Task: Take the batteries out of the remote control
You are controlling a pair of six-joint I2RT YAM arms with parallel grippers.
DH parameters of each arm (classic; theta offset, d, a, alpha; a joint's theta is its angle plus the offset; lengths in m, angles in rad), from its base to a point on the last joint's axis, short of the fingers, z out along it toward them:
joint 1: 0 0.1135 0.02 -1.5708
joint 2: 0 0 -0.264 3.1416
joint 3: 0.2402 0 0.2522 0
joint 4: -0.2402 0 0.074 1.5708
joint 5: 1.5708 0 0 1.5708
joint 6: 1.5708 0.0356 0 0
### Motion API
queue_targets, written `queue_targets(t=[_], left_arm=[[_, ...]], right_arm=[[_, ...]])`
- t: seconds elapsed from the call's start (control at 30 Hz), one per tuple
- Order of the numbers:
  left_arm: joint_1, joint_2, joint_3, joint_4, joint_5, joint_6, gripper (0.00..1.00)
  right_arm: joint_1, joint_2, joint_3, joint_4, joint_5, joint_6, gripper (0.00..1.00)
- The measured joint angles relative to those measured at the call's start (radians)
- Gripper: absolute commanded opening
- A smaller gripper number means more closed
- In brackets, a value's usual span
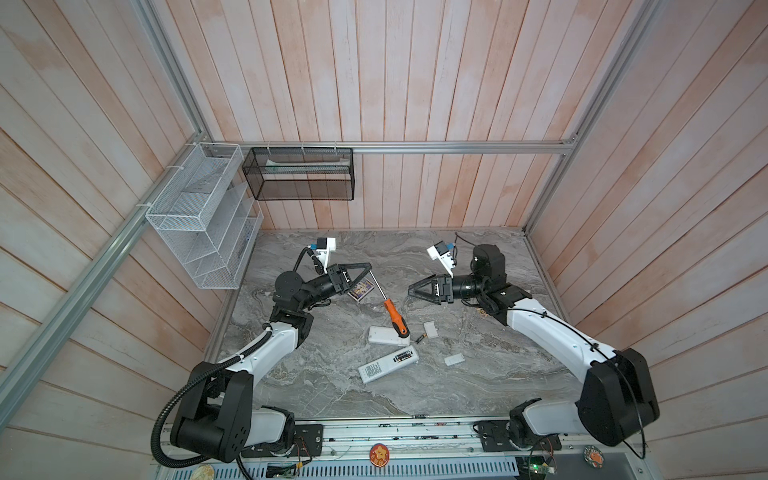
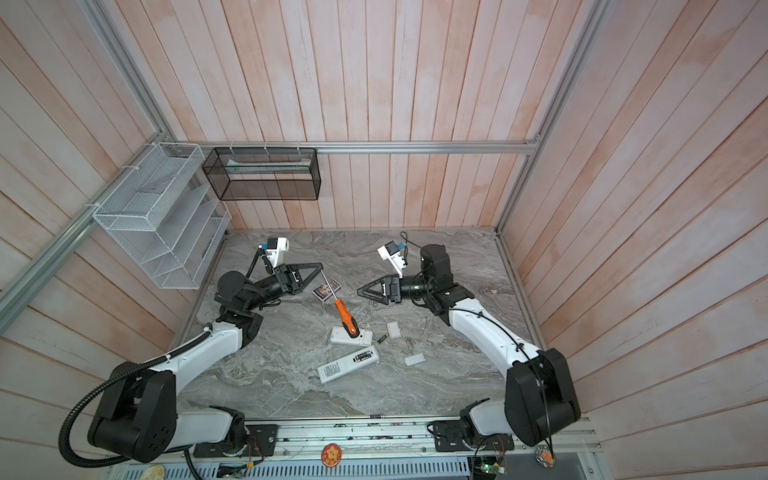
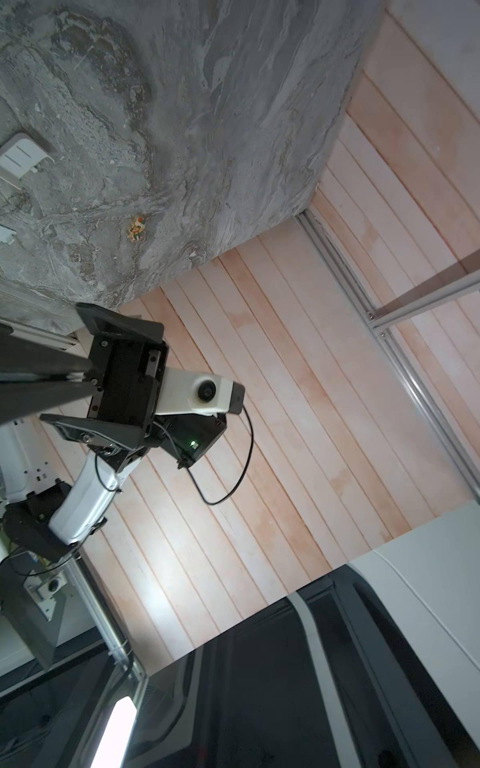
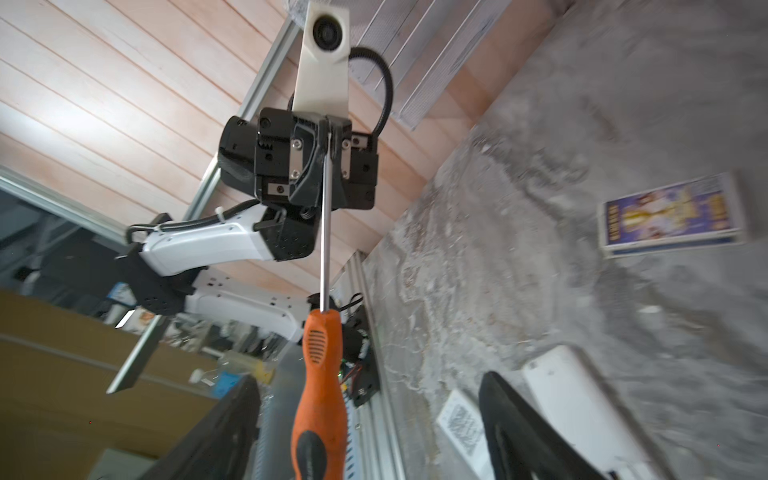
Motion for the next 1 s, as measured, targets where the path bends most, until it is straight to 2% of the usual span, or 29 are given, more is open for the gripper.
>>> queue_targets(t=[0.13,0.27,0.43,0.73,1.0], left_arm=[[-0.014,-0.011,-0.048,0.006,-0.142,-0.079,0.0],[-0.05,-0.034,-0.092,-0.004,-0.283,-0.12,0.0],[-0.118,-0.07,-0.099,-0.005,-0.42,-0.124,0.0],[-0.142,-0.097,-0.114,0.015,-0.519,-0.12,0.0],[-0.146,-0.097,-0.126,0.025,-0.532,-0.117,0.0]], right_arm=[[0.001,-0.133,-0.144,0.159,0.138,0.116,0.98],[0.033,-0.147,-0.208,0.236,0.223,0.194,0.98],[0.087,-0.146,-0.227,0.279,0.271,0.253,0.98],[0.166,-0.102,-0.226,0.385,0.3,0.341,0.94],[0.208,-0.066,-0.229,0.534,0.329,0.463,0.87]])
